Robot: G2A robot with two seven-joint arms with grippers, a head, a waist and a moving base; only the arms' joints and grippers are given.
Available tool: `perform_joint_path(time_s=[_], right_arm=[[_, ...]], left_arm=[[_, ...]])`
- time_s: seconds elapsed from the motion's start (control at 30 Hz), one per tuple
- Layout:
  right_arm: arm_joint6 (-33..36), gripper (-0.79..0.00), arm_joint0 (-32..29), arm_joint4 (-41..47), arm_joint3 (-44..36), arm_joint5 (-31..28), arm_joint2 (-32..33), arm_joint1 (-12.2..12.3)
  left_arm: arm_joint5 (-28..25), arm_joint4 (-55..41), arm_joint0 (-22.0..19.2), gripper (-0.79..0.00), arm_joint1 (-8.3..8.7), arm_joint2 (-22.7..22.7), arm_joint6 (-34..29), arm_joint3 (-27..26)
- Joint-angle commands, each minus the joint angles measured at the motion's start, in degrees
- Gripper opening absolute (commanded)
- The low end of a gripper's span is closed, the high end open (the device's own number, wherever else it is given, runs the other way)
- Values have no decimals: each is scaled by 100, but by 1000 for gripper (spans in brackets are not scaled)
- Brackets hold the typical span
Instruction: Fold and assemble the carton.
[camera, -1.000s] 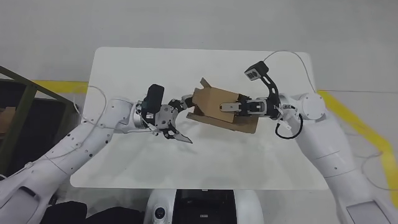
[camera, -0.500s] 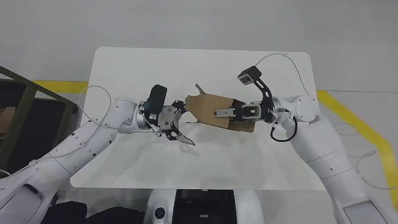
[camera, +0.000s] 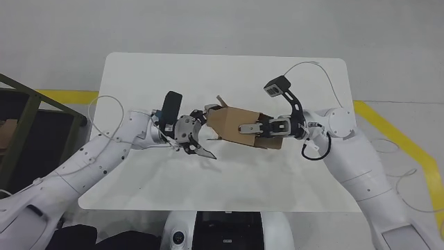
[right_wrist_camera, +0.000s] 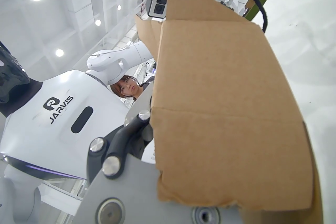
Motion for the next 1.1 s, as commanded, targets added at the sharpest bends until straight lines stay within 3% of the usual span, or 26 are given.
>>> perform_joint_path(time_s=[0.0,0.17,0.23,0.27,0.4,0.5,0.6,0.63,1.07], right_arm=[[12,-785,-1,21,6,-5,6,-3],[48,-785,6,22,6,4,6,-10],[51,-785,8,23,10,1,4,-14],[50,-785,7,32,12,6,2,-17],[57,-785,14,26,18,10,-4,-26],[66,-785,21,26,26,14,-3,-31],[58,-785,25,17,30,28,-2,-36],[57,-785,25,15,31,29,-1,-37],[108,-785,14,44,21,2,35,-50]], left_arm=[[0,-4,5,0,18,29,102,15],[0,-86,-17,-9,64,103,176,32],[0,-145,-29,-95,80,134,176,20],[0,-157,-39,-203,88,148,176,18],[0,-191,-85,-385,116,210,176,-4],[0,-226,-114,-366,135,253,176,-14],[0,-259,-138,-246,149,279,176,-17],[0,-276,-143,-240,152,286,176,-10],[0,-494,-161,-265,180,317,176,101]])
